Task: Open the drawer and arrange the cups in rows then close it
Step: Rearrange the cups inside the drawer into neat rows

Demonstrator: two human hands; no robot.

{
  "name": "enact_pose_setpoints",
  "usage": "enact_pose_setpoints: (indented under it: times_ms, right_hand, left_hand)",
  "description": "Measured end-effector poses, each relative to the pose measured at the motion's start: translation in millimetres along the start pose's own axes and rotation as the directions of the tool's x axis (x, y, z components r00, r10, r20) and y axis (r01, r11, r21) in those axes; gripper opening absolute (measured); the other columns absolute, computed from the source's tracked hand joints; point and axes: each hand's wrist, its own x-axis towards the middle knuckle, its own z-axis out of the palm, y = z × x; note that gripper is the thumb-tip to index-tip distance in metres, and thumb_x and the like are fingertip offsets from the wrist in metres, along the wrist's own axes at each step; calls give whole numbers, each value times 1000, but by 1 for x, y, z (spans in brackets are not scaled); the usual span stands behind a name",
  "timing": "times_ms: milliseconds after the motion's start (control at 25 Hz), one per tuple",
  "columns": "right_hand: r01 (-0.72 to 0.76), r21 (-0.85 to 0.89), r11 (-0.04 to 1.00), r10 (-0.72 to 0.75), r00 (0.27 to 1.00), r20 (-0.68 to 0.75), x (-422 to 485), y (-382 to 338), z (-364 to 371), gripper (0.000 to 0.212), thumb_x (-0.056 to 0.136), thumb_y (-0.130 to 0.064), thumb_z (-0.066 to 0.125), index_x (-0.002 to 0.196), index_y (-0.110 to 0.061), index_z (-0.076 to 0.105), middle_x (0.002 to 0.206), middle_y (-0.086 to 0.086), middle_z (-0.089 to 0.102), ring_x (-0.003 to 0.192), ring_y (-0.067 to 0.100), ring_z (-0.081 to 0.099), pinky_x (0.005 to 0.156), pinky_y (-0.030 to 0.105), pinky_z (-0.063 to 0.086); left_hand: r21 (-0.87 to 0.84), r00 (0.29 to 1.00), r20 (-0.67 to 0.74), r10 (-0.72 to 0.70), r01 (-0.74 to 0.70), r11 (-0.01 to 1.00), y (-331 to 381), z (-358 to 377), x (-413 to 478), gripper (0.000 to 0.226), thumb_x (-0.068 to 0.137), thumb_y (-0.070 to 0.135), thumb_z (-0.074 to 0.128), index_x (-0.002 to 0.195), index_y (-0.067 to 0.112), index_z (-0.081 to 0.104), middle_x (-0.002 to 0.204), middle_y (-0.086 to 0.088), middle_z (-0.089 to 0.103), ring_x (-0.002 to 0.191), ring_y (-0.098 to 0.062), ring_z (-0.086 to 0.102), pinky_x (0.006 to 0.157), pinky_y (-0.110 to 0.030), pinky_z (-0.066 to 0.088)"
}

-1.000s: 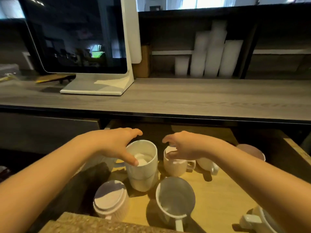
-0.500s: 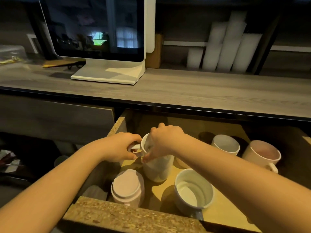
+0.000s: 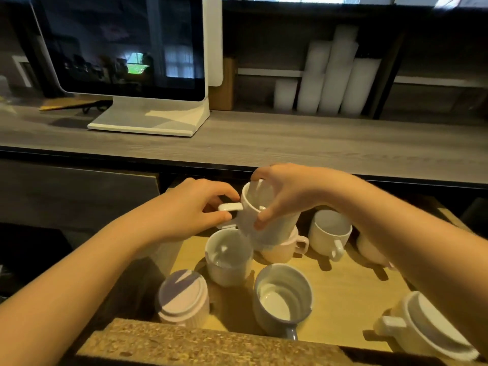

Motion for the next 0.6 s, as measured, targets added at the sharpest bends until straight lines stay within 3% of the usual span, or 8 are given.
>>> enact_pose_setpoints:
  times_ms: [200,360,600]
  right_hand:
    - [-62,-39,997,64,998,29,-50,51,-10,86,66,-44,79,138,-31,34,134,-2,46,115,20,47,92,35,46]
    - [-137,-98,986,146,985,90,-82,89,11,88,64,-40,82,138,-34,33,129,-3,45,110,17,48,90,32,49]
    - [-74,-164,984,111,967,228,-87,115,55,94,66,-36,83,141,-36,26,137,-6,38,113,18,48,87,32,54]
  left_hand:
    - [-34,980,133,146,-143,989,59,14,18,36,86,31,60,120,39,50,90,27,55,85,11,57,67,-7,48]
    - [79,923,356,143,-182,980,82,46,40,44,88,38,57,130,32,45,115,12,61,96,-3,59,83,-20,51]
    - [333,809,584,-57,-175,927,87,90,59,64,88,50,52,142,24,30,141,1,48,120,-20,51,93,-29,42]
